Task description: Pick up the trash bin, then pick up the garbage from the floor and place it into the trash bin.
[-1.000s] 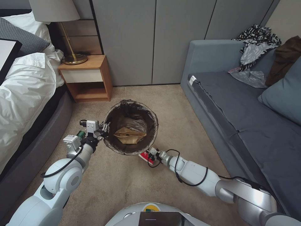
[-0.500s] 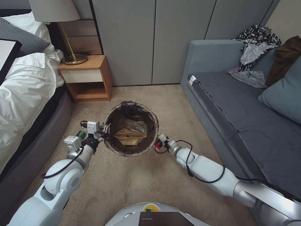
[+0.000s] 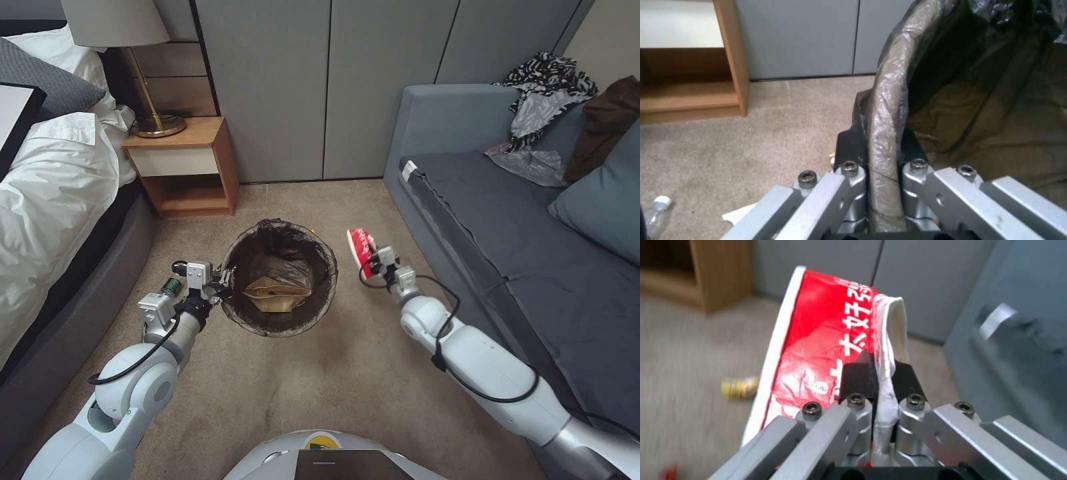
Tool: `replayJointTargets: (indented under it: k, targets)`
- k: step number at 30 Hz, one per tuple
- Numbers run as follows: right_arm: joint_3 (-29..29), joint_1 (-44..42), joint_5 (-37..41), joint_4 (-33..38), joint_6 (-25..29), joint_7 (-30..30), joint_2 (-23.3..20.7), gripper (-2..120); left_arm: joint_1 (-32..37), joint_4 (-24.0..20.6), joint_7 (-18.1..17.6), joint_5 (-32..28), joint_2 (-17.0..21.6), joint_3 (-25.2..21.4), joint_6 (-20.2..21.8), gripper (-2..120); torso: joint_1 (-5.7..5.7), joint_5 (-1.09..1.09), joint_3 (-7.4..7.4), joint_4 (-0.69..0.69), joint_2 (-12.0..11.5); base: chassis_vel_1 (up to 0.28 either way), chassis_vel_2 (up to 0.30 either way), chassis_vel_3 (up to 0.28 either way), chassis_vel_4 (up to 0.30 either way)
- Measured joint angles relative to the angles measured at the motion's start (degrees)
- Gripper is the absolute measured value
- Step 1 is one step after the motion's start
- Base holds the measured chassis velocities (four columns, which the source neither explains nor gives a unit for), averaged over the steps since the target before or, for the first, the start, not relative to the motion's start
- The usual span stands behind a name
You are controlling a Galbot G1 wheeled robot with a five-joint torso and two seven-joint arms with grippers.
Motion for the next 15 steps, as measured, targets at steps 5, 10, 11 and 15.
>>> replayJointTargets:
  k: [5,10,11,15]
  targets:
    - [9.6,-5.0,1.3,12.9,-2.7,4.7,-1.0,0,0.3,0.3,0.2,1.0,-0.1,0.7,-0.1,4,0.00,-0.01,0.00,0.02,0.0,0.000,0.000,0.000,0.000]
    - [15.5,-9.1,1.3,22.0,-3.3,5.9,-1.8,0,0.9,0.7,0.4,1.8,0.1,1.0,-0.3,4,0.00,-0.01,0.00,0.01,0.0,0.000,0.000,0.000,0.000]
    - [16.3,-9.6,1.8,23.8,-3.3,5.9,-2.0,0,1.0,0.8,0.4,2.0,0.1,1.1,-0.4,4,0.00,-0.01,0.00,0.01,0.0,0.000,0.000,0.000,0.000]
    - [18.2,-10.3,4.0,29.9,-2.5,4.3,-3.1,0,1.2,1.1,0.4,2.6,0.0,1.7,-0.4,4,0.00,-0.02,0.00,0.01,0.0,0.000,0.000,0.000,0.000]
